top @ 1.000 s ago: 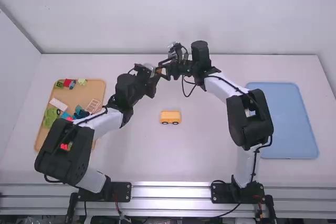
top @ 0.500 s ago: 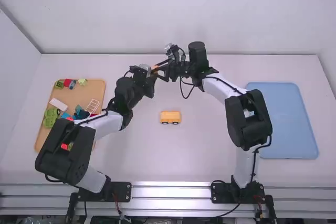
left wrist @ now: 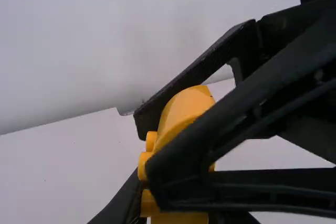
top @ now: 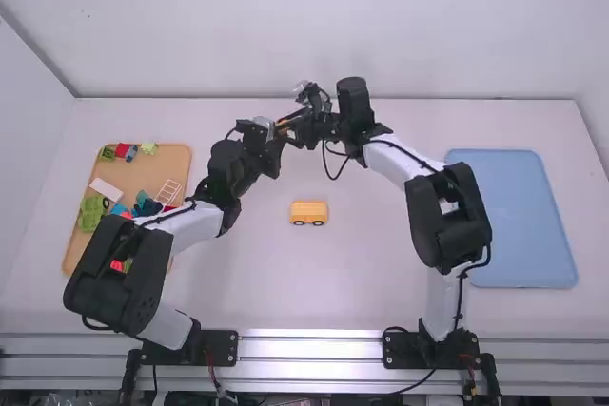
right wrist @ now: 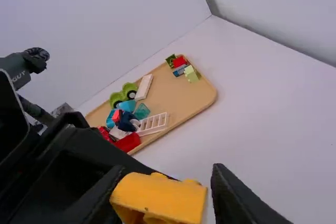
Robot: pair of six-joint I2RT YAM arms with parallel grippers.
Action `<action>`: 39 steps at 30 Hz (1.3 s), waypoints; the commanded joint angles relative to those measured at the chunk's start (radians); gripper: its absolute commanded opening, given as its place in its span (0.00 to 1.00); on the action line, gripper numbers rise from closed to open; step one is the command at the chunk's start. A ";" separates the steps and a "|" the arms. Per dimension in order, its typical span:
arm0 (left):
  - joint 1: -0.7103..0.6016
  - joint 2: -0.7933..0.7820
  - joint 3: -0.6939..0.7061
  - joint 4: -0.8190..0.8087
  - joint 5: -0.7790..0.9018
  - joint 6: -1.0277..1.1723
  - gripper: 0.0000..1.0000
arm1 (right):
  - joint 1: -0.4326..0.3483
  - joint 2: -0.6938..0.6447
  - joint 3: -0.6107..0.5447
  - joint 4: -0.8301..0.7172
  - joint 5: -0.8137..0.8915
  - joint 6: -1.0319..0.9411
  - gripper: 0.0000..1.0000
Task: Assemble lego blocks to make yellow taxi
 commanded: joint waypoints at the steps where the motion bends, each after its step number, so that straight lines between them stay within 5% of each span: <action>1: -0.005 0.002 0.006 0.006 0.011 -0.007 0.06 | 0.010 0.009 -0.007 -0.004 0.029 -0.011 0.39; 6: -0.004 0.002 0.006 0.009 0.011 -0.010 0.13 | 0.009 0.009 -0.007 -0.004 0.034 -0.021 0.22; 9: -0.003 0.002 0.006 0.013 0.011 -0.018 0.18 | 0.009 0.009 -0.007 -0.003 0.038 -0.022 0.21; 11: -0.003 0.002 0.006 0.016 0.011 -0.018 0.39 | 0.008 0.009 -0.007 -0.003 0.036 -0.022 0.20; 13: -0.003 0.002 0.006 0.013 0.011 -0.018 0.82 | 0.000 0.009 -0.007 -0.003 0.026 -0.026 0.18; 15: -0.003 0.002 0.006 -0.005 0.013 -0.018 0.99 | -0.015 0.009 -0.006 0.004 -0.035 -0.050 0.18; 21: 0.036 -0.022 0.006 -0.076 0.257 -0.006 0.99 | -0.076 0.009 0.022 -0.004 -0.262 -0.142 0.18; 23: 0.135 -0.026 0.027 -0.082 0.602 0.013 0.99 | -0.121 0.009 0.035 -0.004 -0.407 -0.190 0.18; 28: 0.273 -0.014 0.092 -0.085 1.013 0.008 0.99 | -0.150 0.009 0.032 -0.004 -0.546 -0.255 0.18; 34: 0.266 0.041 0.146 -0.089 1.168 0.005 0.99 | -0.117 0.009 0.032 0.003 -0.566 -0.269 0.18; 39: 0.253 0.081 0.164 -0.097 1.111 0.005 0.99 | -0.094 0.009 0.032 0.003 -0.568 -0.269 0.18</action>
